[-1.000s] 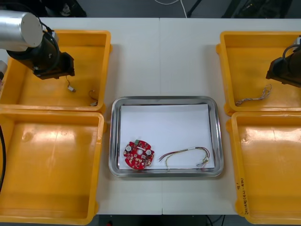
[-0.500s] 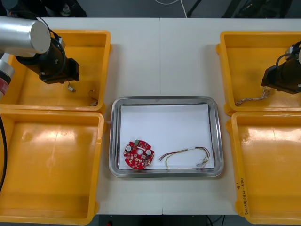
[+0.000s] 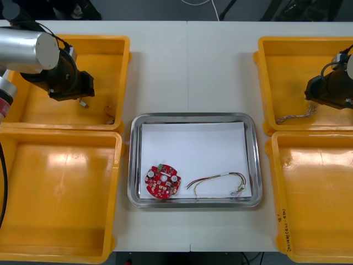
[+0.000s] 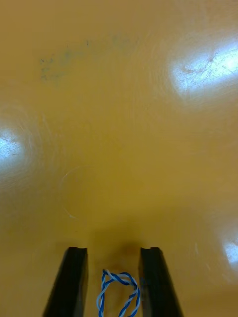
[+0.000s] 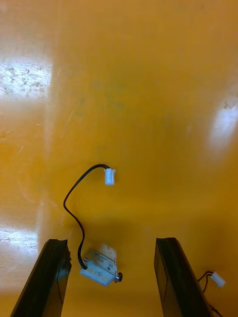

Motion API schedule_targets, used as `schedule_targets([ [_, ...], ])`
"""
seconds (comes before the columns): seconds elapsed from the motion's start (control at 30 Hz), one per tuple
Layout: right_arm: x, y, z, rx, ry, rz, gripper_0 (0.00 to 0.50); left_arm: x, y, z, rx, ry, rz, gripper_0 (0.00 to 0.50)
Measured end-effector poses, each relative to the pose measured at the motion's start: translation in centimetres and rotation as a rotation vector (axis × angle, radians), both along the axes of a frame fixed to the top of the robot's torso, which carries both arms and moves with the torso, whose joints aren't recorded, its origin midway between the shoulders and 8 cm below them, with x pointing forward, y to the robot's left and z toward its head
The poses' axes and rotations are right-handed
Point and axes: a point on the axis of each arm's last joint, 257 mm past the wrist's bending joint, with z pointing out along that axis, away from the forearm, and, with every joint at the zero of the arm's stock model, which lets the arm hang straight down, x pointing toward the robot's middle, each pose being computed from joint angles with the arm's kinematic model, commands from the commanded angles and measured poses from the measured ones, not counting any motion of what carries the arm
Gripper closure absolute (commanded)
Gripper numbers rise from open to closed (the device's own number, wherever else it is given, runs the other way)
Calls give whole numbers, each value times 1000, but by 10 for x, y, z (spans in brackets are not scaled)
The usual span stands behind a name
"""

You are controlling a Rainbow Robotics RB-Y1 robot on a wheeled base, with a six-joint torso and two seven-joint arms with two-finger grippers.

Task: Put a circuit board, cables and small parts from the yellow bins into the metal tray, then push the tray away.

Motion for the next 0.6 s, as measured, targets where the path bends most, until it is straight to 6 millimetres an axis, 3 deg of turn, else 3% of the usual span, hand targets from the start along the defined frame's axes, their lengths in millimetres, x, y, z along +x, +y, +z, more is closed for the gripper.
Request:
schedule_targets([
  [0.03, 0, 0, 0, 0, 0, 0, 455, -1, 1, -2, 1, 1, -2, 0],
  [0.1, 0, 0, 0, 0, 0, 0, 463, -2, 2, -5, 0, 6, 0, 0],
  [0.13, 0, 0, 0, 0, 0, 1, 500, -3, 2, -6, 0, 7, 0, 0],
  [0.5, -1, 0, 0, 1, 4, 1, 500, -10, 5, -21, -12, 24, 6, 0],
  [0.6, -12, 1, -6, 11, 52, -1, 500, -9, 4, -20, -13, 19, 5, 0],
])
